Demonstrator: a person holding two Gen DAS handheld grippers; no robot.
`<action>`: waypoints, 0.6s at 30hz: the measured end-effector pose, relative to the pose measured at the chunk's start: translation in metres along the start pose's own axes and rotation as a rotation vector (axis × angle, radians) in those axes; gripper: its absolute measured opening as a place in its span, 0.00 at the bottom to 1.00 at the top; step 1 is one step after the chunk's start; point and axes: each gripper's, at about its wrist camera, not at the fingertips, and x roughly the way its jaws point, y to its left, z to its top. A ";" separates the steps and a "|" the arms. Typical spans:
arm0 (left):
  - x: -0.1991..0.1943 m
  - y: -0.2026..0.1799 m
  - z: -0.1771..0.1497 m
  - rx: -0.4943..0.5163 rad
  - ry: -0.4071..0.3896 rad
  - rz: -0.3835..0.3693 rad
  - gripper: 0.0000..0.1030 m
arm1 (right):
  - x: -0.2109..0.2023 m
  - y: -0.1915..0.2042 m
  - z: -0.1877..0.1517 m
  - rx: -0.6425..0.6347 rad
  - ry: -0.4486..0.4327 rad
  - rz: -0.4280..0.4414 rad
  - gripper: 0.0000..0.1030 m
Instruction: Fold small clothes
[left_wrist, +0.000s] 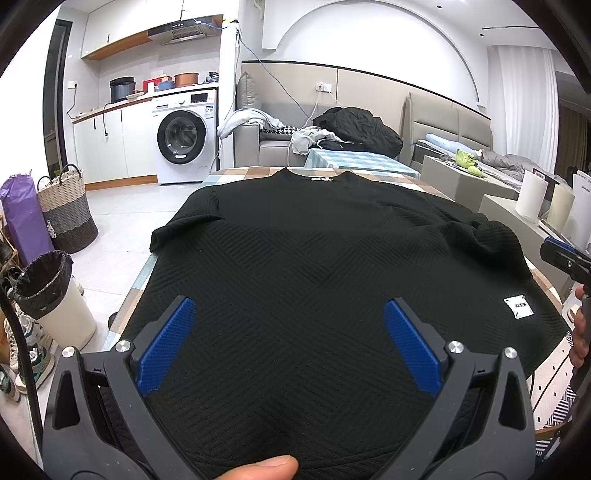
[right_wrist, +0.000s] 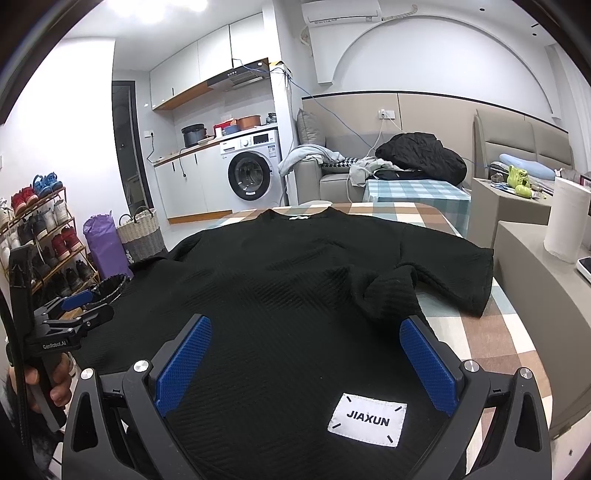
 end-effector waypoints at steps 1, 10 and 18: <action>0.000 -0.001 0.000 0.001 0.000 0.000 0.99 | 0.000 0.000 0.000 0.000 0.001 0.001 1.00; 0.000 -0.001 0.000 0.001 0.000 0.000 0.99 | -0.002 0.002 -0.001 -0.003 -0.001 0.002 1.00; 0.000 -0.001 0.001 0.002 0.001 0.001 0.99 | -0.001 0.002 -0.001 -0.003 -0.002 0.004 1.00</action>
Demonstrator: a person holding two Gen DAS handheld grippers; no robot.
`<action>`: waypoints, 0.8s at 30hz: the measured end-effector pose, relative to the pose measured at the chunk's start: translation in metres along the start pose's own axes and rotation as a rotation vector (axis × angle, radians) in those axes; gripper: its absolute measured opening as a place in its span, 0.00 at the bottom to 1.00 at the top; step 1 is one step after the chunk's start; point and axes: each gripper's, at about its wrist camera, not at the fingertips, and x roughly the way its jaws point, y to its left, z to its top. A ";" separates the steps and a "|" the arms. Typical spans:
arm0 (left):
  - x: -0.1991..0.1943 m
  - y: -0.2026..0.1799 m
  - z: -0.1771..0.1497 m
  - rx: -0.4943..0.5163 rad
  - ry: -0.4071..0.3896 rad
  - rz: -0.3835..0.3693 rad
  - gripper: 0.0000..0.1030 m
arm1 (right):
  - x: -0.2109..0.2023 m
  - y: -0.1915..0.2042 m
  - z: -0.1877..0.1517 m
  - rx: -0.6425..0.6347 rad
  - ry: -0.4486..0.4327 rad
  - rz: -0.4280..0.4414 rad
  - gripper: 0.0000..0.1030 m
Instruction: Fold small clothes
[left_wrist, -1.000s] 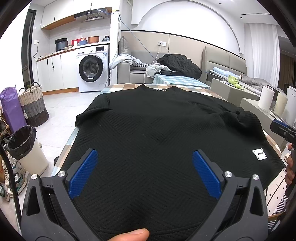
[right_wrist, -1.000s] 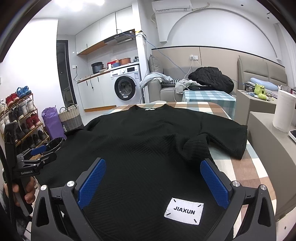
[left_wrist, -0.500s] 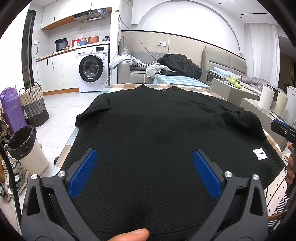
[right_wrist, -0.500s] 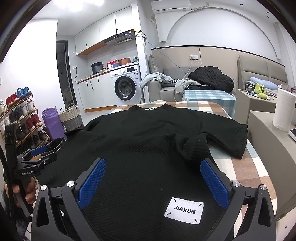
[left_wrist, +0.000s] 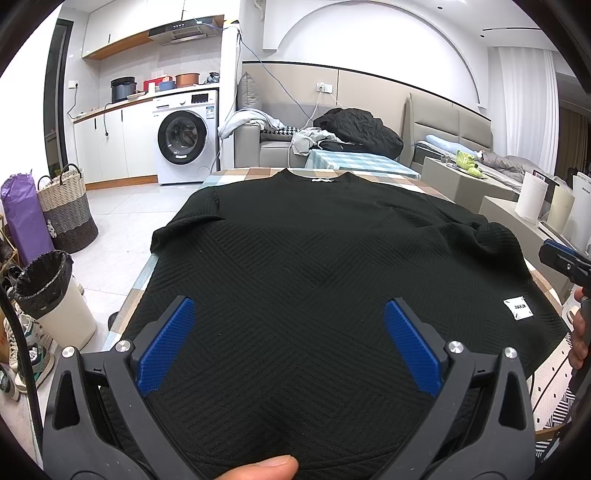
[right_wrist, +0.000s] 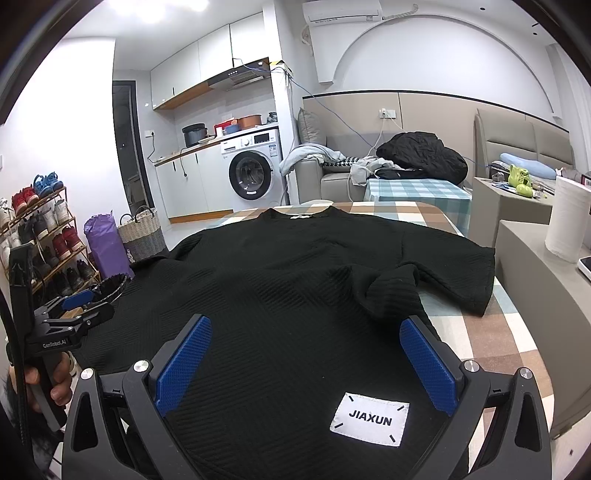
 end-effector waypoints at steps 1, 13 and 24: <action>0.000 0.000 0.000 0.000 0.000 -0.001 0.99 | 0.000 0.000 0.000 0.000 0.000 0.000 1.00; 0.000 0.000 0.000 0.001 0.000 0.000 0.99 | 0.003 -0.003 -0.003 0.005 0.001 -0.003 1.00; 0.000 0.002 -0.002 0.002 0.001 -0.003 0.99 | 0.004 -0.004 -0.003 0.004 0.003 -0.004 1.00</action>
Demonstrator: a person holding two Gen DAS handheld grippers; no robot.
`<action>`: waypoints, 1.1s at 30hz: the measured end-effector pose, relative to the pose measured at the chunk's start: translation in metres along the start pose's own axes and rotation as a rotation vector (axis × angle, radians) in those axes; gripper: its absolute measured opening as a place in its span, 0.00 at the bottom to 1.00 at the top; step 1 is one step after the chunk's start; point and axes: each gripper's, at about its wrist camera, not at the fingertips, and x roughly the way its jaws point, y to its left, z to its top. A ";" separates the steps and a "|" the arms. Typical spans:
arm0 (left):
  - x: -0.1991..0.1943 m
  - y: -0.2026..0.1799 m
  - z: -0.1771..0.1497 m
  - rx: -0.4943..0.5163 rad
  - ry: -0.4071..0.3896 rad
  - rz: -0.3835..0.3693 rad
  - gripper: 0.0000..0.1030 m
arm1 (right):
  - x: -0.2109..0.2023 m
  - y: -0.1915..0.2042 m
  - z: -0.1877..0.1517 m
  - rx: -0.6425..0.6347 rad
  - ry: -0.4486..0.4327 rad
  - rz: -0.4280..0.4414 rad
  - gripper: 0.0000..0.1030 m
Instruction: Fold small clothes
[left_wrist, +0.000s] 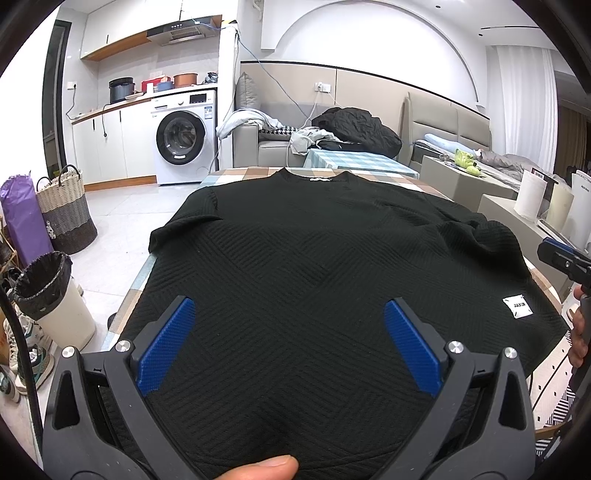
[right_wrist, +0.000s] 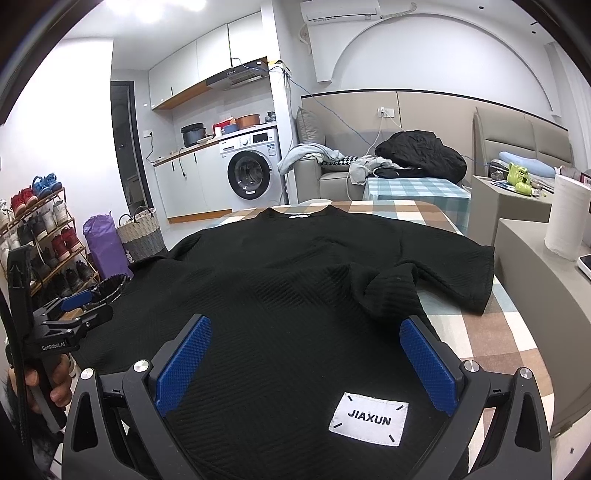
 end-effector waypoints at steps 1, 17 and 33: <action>0.001 -0.001 0.001 0.000 0.001 -0.001 0.99 | 0.000 0.000 0.000 0.001 0.001 -0.001 1.00; 0.002 0.000 0.002 -0.002 0.003 -0.010 0.99 | 0.003 -0.006 0.003 0.049 0.022 -0.028 1.00; 0.014 0.029 0.036 -0.035 -0.009 0.039 0.99 | 0.014 -0.030 0.023 0.141 0.072 -0.089 1.00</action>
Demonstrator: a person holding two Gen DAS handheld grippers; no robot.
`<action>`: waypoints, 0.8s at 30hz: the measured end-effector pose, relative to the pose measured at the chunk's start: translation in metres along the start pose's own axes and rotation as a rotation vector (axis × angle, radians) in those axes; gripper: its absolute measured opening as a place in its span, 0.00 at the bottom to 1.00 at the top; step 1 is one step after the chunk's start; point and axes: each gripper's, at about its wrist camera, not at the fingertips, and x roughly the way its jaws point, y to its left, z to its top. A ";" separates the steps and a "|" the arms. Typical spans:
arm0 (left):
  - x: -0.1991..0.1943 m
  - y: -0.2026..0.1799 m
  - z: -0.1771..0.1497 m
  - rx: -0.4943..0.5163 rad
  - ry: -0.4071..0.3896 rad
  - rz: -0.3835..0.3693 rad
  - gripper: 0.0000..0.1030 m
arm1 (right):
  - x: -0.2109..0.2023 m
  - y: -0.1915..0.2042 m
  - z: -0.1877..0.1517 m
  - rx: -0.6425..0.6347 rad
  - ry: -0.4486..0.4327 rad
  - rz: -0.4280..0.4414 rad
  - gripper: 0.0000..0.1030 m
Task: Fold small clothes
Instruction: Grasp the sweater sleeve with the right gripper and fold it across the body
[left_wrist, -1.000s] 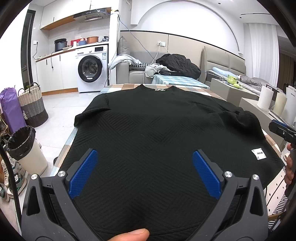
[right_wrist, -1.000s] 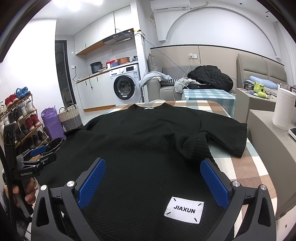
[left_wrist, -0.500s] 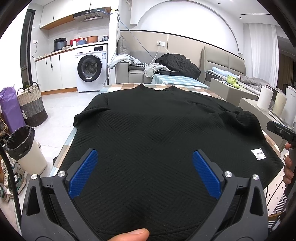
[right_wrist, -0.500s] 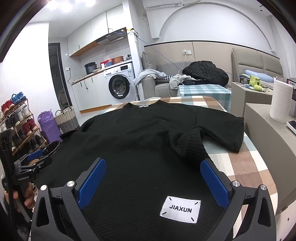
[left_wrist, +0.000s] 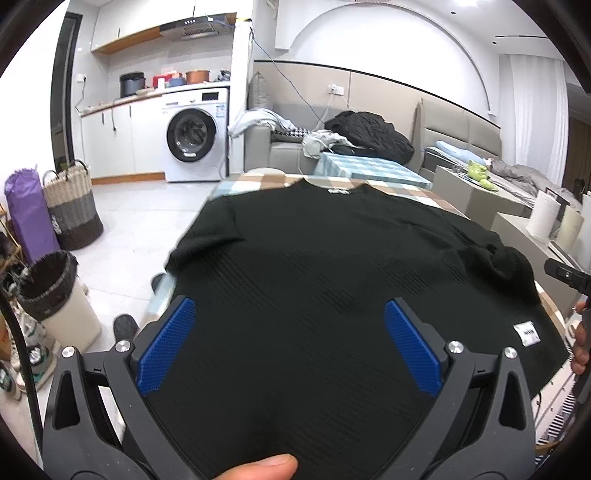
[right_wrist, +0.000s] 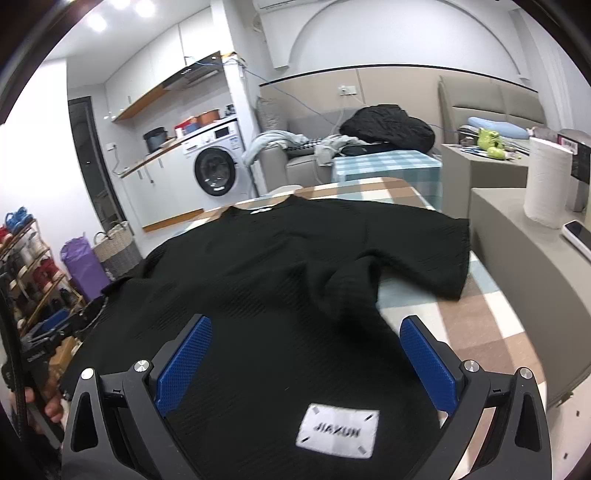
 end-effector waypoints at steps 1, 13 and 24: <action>0.001 0.001 0.005 0.004 -0.013 0.009 0.99 | 0.003 -0.002 0.003 0.000 0.008 -0.006 1.00; 0.048 0.009 0.040 -0.050 -0.007 -0.026 0.99 | 0.039 -0.082 0.046 0.292 0.076 -0.087 0.93; 0.107 0.019 0.058 -0.040 0.054 -0.046 0.86 | 0.082 -0.164 0.035 0.608 0.221 -0.134 0.68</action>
